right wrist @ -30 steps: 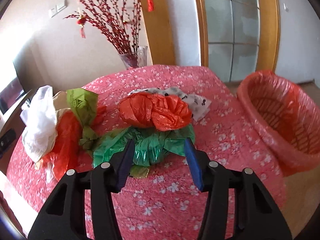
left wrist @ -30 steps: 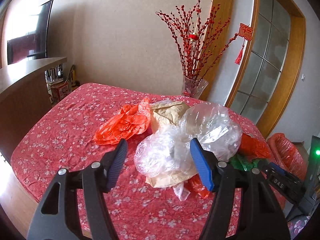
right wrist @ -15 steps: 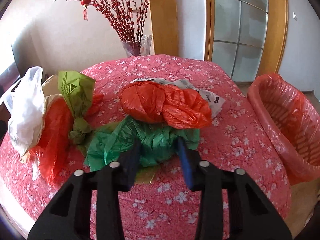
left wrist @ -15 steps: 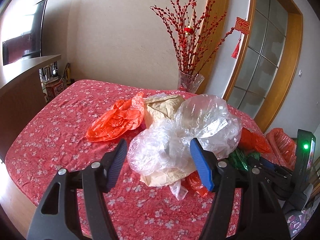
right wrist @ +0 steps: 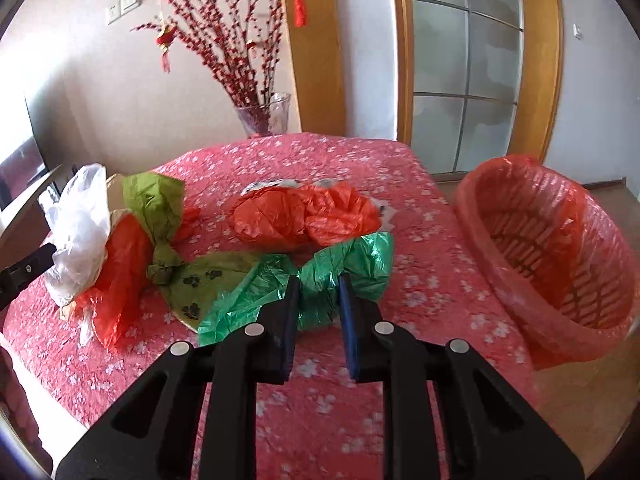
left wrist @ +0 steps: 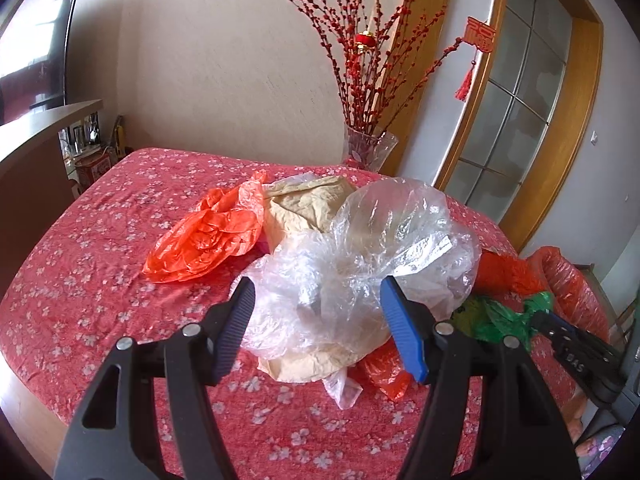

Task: Collect trash
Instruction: 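Grasp the green plastic bag with the right tool while the left tool grasps the clear bag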

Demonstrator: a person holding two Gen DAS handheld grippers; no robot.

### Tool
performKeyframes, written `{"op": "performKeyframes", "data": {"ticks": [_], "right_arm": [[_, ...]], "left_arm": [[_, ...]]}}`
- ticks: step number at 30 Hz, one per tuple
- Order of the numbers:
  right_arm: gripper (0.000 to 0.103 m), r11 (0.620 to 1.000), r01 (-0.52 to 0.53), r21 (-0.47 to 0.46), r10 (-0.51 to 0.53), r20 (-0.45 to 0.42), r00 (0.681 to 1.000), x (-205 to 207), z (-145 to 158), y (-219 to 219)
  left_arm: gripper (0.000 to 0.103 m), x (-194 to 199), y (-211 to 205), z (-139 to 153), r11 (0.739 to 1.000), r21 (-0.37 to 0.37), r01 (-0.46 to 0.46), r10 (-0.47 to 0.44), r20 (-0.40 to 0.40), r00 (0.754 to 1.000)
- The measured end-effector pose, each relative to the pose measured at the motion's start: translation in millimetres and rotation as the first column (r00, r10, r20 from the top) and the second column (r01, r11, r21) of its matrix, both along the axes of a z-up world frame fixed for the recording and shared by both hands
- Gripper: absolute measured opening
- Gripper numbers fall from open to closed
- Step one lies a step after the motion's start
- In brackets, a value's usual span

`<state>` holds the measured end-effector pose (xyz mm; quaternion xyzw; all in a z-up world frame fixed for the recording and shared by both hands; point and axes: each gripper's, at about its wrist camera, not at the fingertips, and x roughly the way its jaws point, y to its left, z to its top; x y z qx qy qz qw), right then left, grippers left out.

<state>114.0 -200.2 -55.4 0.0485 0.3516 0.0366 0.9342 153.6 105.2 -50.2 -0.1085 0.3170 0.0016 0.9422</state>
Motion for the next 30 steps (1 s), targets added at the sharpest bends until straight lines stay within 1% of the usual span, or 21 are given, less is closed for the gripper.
{"op": "performKeyframes", "data": {"ticks": [6,7,8,9,11,12,13,14,19,26,30], "right_arm": [[0.02,0.999,0.038,0.015,-0.038,0.011,0.999,-5,5,-20],[0.02,0.999,0.041,0.016,-0.041,0.012,0.999,-5,5,-22],[0.02,0.999,0.045,0.018,-0.045,0.013,0.999,-5,5,-24],[0.02,0.999,0.048,0.019,-0.048,0.014,0.999,-5,6,-25],[0.02,0.998,0.053,0.019,-0.053,0.015,0.998,-6,6,-28],[0.02,0.998,0.055,0.016,-0.056,0.017,0.998,-7,6,-29],[0.02,0.998,0.056,0.016,-0.057,0.018,0.998,-8,7,-30],[0.02,0.998,0.057,0.015,-0.058,0.019,0.998,-9,7,-31],[0.02,0.998,0.065,0.014,-0.066,0.034,0.997,-14,13,-38],[0.02,0.996,0.081,0.023,-0.083,0.065,0.994,-20,25,-48],[0.02,0.995,0.1,0.03,-0.102,0.081,0.991,-24,30,-58]], "left_arm": [[0.063,5,18,-7,0.998,-0.063,-0.021,0.019,-0.038,0.999],[0.06,5,19,-10,0.997,-0.074,-0.019,0.016,-0.046,0.999],[0.053,6,20,-12,0.996,-0.084,-0.017,0.012,-0.053,0.999],[0.05,8,21,-16,0.995,-0.102,-0.012,0.005,-0.067,0.998],[0.037,10,22,-21,0.991,-0.131,-0.008,-0.003,-0.084,0.996],[0.034,12,22,-24,0.99,-0.144,-0.005,-0.008,-0.092,0.996],[0.025,13,22,-25,0.988,-0.152,-0.003,-0.012,-0.097,0.995],[0.021,13,22,-26,0.988,-0.156,-0.002,-0.013,-0.097,0.995],[0.016,1,23,-18,0.987,-0.159,-0.003,-0.007,-0.06,0.998],[0.015,-11,19,7,0.989,-0.151,0.001,0.0,0.009,1.0],[0.015,-17,13,23,0.987,-0.159,0.018,-0.01,0.046,0.999]]}}
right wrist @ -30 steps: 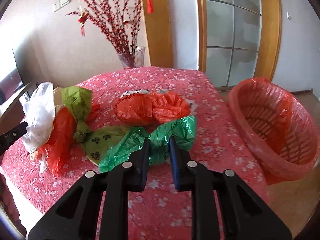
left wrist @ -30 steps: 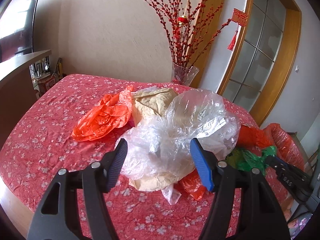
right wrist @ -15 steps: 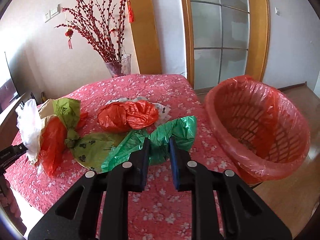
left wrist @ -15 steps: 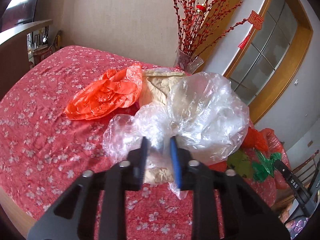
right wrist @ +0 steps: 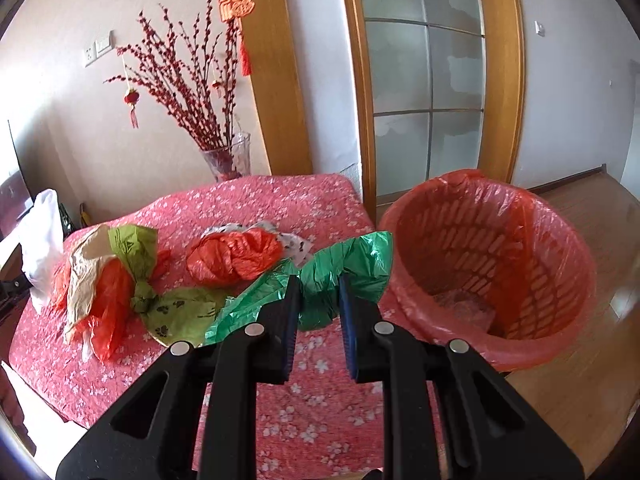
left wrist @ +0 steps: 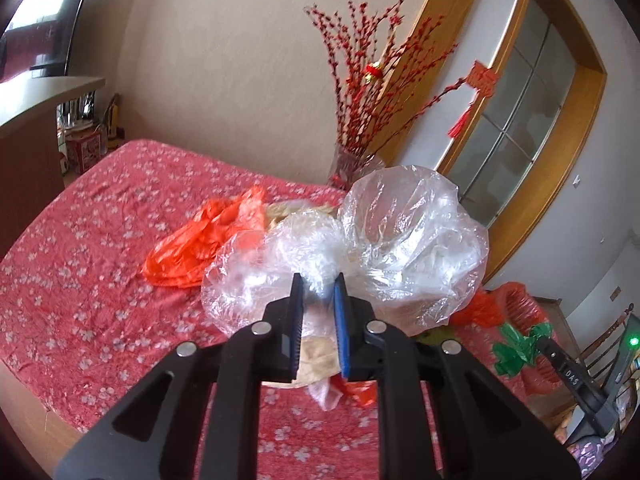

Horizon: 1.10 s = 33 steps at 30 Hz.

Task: Collect trash
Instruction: 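Grasp the green plastic bag with the right tool while the left tool grasps the clear bag, then carry the green and clear bags over the red basket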

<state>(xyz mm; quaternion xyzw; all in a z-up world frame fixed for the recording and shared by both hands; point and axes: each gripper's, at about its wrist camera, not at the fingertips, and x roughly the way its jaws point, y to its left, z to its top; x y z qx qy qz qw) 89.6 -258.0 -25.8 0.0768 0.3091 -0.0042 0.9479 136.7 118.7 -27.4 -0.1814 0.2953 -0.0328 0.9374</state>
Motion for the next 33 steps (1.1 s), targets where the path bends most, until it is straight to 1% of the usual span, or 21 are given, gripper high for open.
{"op": "performKeyframes", "data": {"ticks": [6,10,17,23,29,33], "right_arm": [[0.02,0.999,0.035,0.001,-0.035,0.027,0.999,-6,6,-16],[0.02,0.998,0.059,0.004,-0.06,0.047,0.997,-10,12,-28],[0.02,0.991,0.137,0.005,-0.137,0.094,0.986,-19,23,-58],[0.02,0.979,0.204,0.017,-0.204,0.117,0.972,-26,29,-90],[0.02,0.965,0.263,0.019,-0.263,0.13,0.956,-28,31,-118],[0.02,0.955,0.297,0.024,-0.297,0.137,0.945,-28,34,-134]], "left_arm": [[0.015,3,-24,19,0.998,0.0,0.06,-0.06,0.025,0.998],[0.015,8,-45,24,0.994,0.01,0.105,-0.105,0.03,0.994],[0.015,18,-92,26,0.98,0.016,0.199,-0.199,0.03,0.98],[0.015,28,-139,29,0.958,0.025,0.287,-0.288,0.029,0.957],[0.015,38,-189,30,0.924,0.036,0.38,-0.382,0.031,0.924],[0.015,46,-219,28,0.901,0.026,0.432,-0.433,0.021,0.901]]}}
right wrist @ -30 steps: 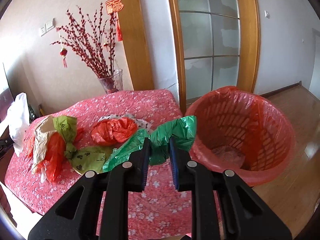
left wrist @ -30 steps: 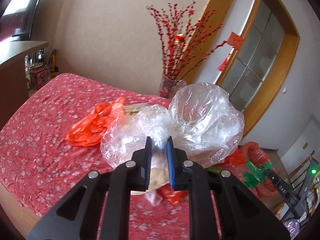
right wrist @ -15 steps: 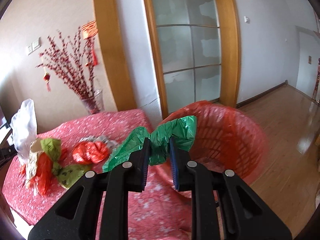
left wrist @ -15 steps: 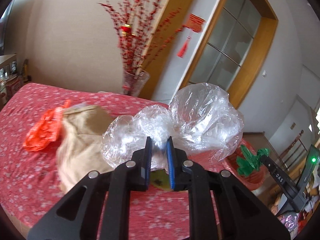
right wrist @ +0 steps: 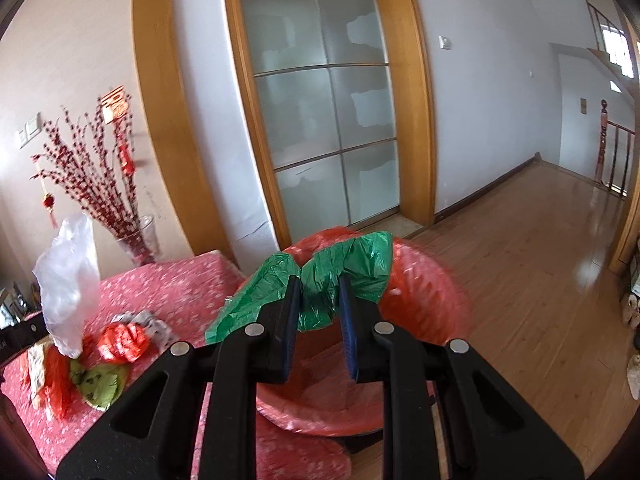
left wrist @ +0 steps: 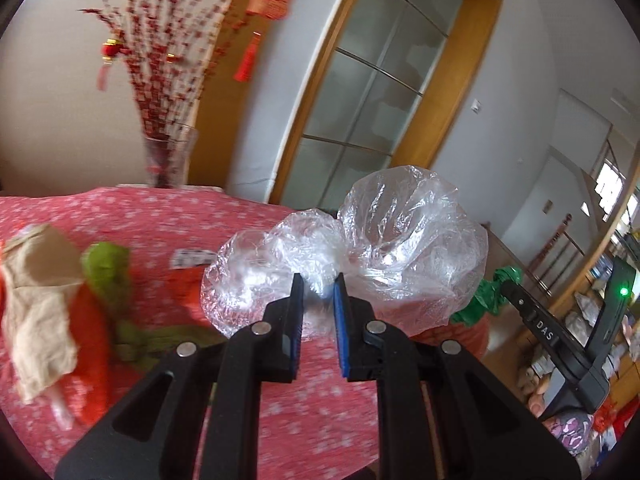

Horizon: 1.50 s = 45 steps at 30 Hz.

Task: Collect trash
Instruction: 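Carry the green and clear bags over the red basket, then open both tools to drop the green and clear bags into the basket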

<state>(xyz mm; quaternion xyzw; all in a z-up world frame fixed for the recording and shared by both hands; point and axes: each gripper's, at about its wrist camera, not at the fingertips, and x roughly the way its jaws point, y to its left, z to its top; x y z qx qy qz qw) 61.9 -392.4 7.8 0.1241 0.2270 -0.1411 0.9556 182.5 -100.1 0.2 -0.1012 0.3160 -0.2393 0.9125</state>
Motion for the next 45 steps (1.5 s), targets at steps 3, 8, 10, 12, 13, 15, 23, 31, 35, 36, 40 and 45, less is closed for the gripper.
{"op": "performKeyframes", "data": {"ticks": [3,8,10,12,13,15,23,31,35,36,40,45], "right_arm": [[0.02,1.0,0.018,0.001,-0.018,0.006,1.0,2,1,-10],[0.02,0.999,0.044,-0.006,-0.044,0.01,0.999,6,1,-21],[0.02,0.999,0.051,-0.006,-0.051,0.011,0.999,8,1,-26],[0.02,0.998,0.059,-0.005,-0.059,0.011,0.998,9,0,-31],[0.02,0.998,0.063,-0.006,-0.063,0.012,0.998,11,0,-33],[0.02,0.998,0.067,-0.008,-0.067,0.013,0.998,12,0,-38],[0.02,0.996,0.089,0.006,-0.089,-0.007,0.996,23,-11,-50],[0.041,0.996,0.069,0.051,-0.066,-0.055,0.996,35,-27,-54],[0.046,0.996,0.089,0.029,-0.086,-0.081,0.993,27,-33,-56],[0.046,0.995,0.094,0.024,-0.092,-0.085,0.992,26,-34,-56],[0.046,0.993,0.119,0.012,-0.117,-0.106,0.988,16,-38,-57],[0.046,0.997,0.071,-0.001,-0.071,-0.094,0.993,11,-33,-40]], "left_arm": [[0.015,7,-22,-3,0.999,-0.001,0.035,-0.035,-0.01,0.999],[0.015,17,-53,-9,0.997,-0.003,0.078,-0.078,-0.032,0.996],[0.015,22,-63,-11,0.996,-0.008,0.093,-0.094,-0.043,0.995],[0.015,29,-74,-13,0.994,-0.015,0.108,-0.109,-0.054,0.993],[0.015,28,-79,-15,0.993,-0.015,0.114,-0.115,-0.056,0.992],[0.015,33,-90,-16,0.991,-0.017,0.131,-0.132,-0.064,0.989],[0.015,58,-124,-26,0.986,-0.031,0.167,-0.169,-0.112,0.979],[0.026,76,-152,-41,0.979,-0.048,0.197,-0.202,-0.177,0.963],[0.031,78,-150,-48,0.983,-0.023,0.181,-0.182,-0.192,0.964],[0.031,78,-147,-49,0.984,-0.019,0.177,-0.177,-0.191,0.966],[0.035,69,-128,-49,0.99,0.023,0.142,-0.137,-0.161,0.978],[0.039,44,-94,-47,0.994,0.079,0.08,-0.071,-0.105,0.992]]}}
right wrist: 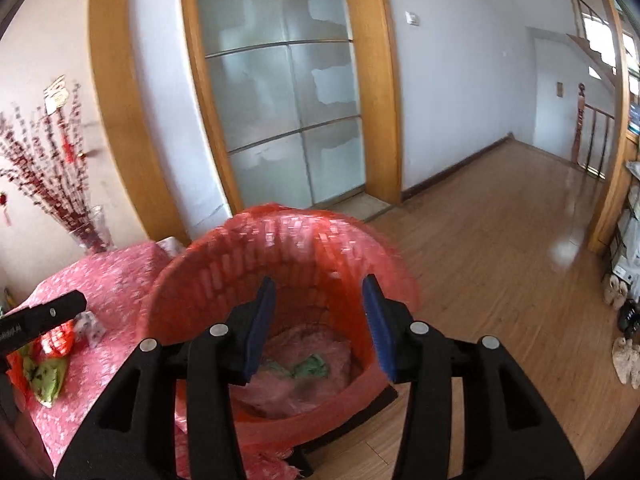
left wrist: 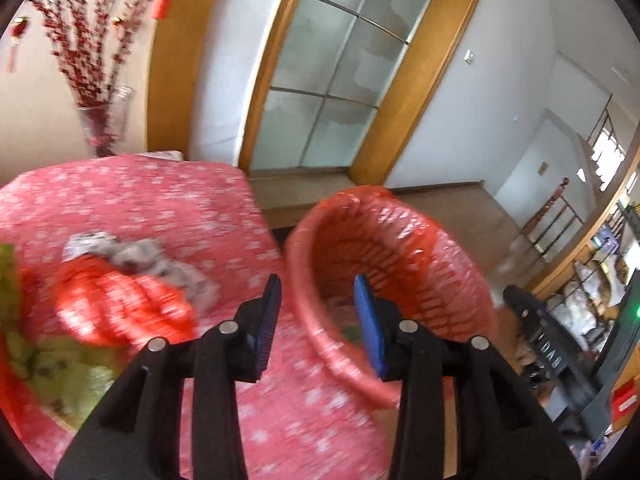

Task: Collect trash
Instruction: 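Open both tools to drop the green and clear bags into the basket, then move both open tools back over the remaining bags on the table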

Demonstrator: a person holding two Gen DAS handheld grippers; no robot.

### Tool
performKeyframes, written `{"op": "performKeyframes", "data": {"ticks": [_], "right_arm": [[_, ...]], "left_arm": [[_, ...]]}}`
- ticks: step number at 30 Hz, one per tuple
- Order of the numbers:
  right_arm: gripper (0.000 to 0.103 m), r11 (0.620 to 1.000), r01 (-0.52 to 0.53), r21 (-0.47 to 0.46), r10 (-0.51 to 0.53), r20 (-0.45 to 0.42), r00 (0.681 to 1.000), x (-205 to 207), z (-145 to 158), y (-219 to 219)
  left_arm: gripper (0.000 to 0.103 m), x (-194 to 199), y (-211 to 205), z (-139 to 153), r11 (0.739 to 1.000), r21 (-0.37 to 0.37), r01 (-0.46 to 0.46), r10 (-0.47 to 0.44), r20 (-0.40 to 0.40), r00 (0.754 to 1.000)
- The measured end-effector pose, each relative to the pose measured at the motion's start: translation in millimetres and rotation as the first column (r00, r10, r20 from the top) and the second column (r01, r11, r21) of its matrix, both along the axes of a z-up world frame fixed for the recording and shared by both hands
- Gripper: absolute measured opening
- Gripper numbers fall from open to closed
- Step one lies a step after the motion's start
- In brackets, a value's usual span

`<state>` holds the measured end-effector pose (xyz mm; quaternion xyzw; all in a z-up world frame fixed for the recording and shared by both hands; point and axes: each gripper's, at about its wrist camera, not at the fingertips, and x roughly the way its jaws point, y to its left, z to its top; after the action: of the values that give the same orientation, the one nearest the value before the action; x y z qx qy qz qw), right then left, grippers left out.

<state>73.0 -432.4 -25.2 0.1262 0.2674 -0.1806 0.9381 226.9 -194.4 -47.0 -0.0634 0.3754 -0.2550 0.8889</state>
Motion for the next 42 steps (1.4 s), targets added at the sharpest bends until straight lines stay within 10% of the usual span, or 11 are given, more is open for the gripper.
{"op": "performKeyframes", "data": {"ticks": [17,30,42], "right_arm": [[0.046,0.9,-0.435,0.007,0.435,-0.017,0.9,51,-1,170],[0.067,0.841,-0.54,-0.028,0.536,-0.086,0.84,101,-15,251],[0.07,0.815,-0.578,-0.028,0.557,-0.235,0.797,127,-48,275]], "left_arm": [[0.055,-64,194,22,0.923,0.099,-0.371,0.344,0.216,0.914],[0.062,-67,325,8,0.801,0.074,-0.595,0.58,0.152,0.8],[0.063,-64,347,-4,0.781,0.071,-0.62,0.611,0.117,0.783]]}}
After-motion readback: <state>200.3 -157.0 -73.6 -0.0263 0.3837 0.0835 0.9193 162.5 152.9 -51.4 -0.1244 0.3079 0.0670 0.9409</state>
